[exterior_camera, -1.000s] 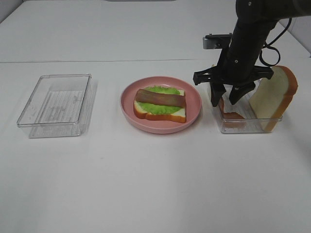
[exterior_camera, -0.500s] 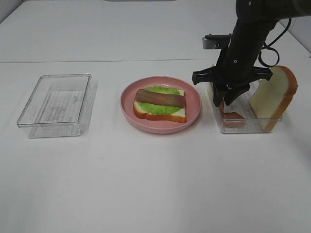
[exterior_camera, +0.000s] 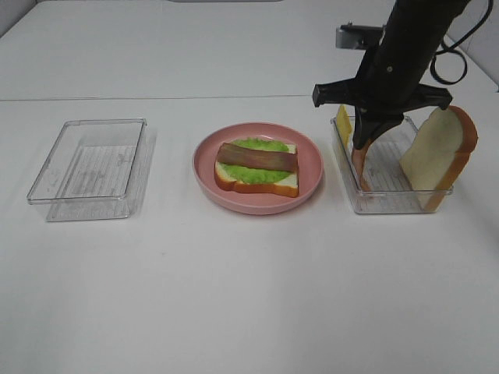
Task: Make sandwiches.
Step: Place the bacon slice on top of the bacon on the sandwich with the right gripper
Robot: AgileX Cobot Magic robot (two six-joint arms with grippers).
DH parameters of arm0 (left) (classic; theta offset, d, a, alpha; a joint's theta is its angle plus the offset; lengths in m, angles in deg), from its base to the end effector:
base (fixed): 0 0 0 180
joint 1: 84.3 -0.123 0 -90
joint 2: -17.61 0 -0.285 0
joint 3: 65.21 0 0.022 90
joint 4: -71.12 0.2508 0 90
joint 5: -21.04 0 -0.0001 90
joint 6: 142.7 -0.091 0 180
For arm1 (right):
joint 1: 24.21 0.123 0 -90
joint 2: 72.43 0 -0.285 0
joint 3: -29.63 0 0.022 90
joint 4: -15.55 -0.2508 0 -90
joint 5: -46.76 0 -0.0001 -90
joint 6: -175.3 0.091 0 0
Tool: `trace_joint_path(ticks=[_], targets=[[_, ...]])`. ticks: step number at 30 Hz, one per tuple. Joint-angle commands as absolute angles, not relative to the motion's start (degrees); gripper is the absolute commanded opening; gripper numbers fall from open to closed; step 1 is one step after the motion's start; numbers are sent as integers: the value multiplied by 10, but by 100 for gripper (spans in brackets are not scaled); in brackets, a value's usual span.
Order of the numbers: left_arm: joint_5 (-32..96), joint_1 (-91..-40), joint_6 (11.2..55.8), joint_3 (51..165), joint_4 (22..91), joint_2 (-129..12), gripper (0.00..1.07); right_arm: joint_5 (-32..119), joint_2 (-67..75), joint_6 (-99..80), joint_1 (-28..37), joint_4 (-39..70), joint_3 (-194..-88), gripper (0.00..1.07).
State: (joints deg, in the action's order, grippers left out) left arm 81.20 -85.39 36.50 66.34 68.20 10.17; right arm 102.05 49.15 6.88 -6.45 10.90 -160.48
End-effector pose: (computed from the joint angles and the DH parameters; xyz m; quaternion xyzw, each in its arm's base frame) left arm -0.0056 -0.0041 0.2788 -0.0012 0.8480 -0.0167 0.5297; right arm 0.3901 0.1313 0.2061 -0.0344 0.9921 0.0638 0.1024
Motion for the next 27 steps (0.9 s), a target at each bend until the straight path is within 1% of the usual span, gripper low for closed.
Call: trace_joint_path(ticks=[1,3,6,12,15,16,17,19,27], targets=[[802,-855,366,662,677,113,98,1039,462,83,-64,99,-1609,0],[802,-855,366,662,677,113,98,1041,411,83,-64,79,-1609,0],[802,-855,366,662,677,113,98,1031,381,83,-64,49,-1609,0],[802,-855,366,662,677,113,98,1028,354,80,-60,16,-1625,0],[802,-855,366,662,677,113,98,1012,354,78,-40,17,-1637,0],[802,-855,366,662,677,113,98,989,355,78,-20,17,-1638,0],[802,-855,366,662,677,113,98,989,355,78,-20,17,-1638,0],[802,-855,366,662,677,113,98,963,357,79,7,11,-1638,0],[802,-855,366,662,677,113,98,928,371,76,56,-8,-1642,0]])
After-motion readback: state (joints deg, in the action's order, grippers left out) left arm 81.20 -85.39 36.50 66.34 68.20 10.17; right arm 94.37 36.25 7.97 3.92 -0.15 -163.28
